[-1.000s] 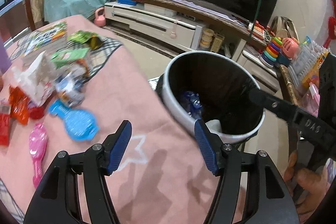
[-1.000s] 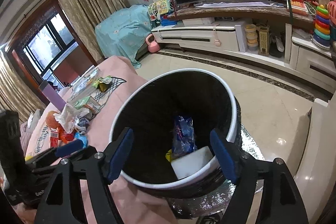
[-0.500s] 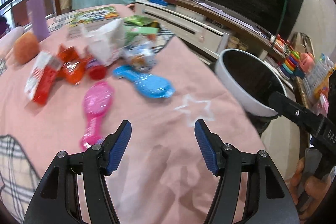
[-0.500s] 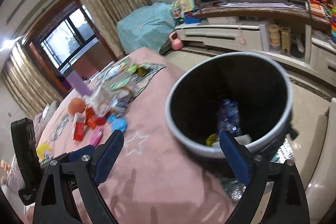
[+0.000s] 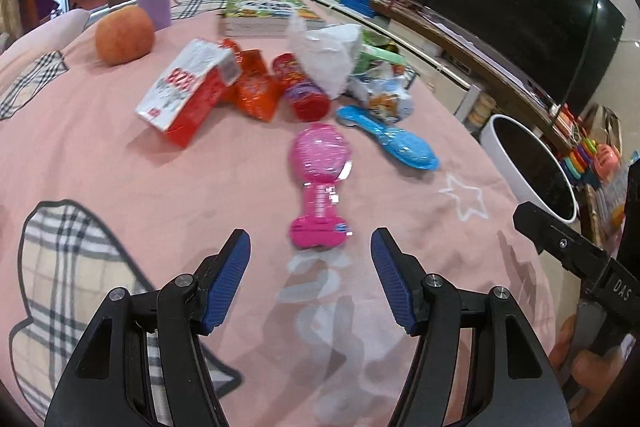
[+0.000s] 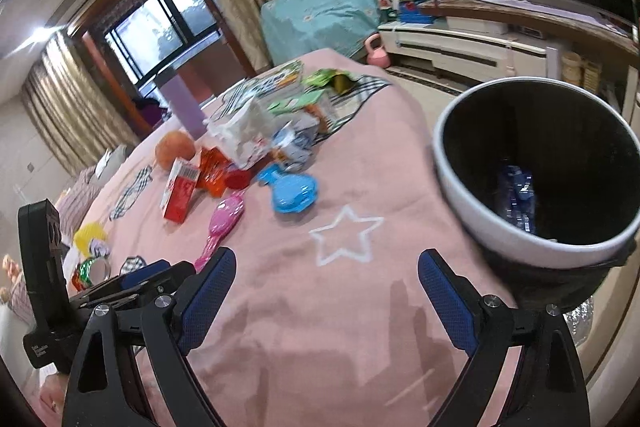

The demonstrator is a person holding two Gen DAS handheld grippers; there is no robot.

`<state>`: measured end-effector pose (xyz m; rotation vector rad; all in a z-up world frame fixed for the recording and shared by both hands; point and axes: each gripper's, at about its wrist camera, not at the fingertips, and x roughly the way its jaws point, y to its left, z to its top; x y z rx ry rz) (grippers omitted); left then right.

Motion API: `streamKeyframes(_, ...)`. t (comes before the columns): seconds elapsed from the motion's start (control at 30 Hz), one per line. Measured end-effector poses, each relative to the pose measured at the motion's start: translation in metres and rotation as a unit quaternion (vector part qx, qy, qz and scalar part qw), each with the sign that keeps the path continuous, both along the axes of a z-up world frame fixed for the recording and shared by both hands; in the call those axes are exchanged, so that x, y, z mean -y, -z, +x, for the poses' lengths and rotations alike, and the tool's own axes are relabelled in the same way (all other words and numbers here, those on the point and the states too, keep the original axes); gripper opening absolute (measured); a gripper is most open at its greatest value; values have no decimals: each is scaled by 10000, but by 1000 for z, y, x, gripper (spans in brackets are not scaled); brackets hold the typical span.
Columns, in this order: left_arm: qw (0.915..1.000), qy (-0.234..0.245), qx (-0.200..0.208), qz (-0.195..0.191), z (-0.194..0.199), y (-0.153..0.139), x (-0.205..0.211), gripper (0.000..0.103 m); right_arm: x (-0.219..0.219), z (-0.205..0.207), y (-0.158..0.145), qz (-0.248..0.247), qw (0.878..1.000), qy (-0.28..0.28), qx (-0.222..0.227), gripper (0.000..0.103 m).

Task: Collect trash
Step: 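Grasp the pink brush with left tool while right tool grasps blue scoop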

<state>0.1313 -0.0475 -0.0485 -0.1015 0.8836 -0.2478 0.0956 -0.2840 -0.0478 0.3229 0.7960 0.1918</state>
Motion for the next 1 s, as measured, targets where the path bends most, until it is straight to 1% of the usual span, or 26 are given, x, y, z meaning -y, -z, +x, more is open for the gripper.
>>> streamKeyframes(0.2,9999,-118,-96,-49,4,4,-15,64,-20,8,5,-208,9995,-230,-48,94)
streamKeyframes(0.5,9997,22,-230,40,17,5,-11,64,-35,34,9,-570,9968,-556,-65,93)
streamKeyframes(0.73,9989,211,-354,227,32,10,4,64,-38,66,17,-791,9923,-921,-241,81)
streamKeyframes(0.93,9977,328,-351,474,45,15,16,64,-38,95,29,-910,9868,-1242,-494,67)
streamKeyframes(1.0,9974,367,-344,519,48,16,19,64,-40,101,30,-989,9847,-1349,-482,66)
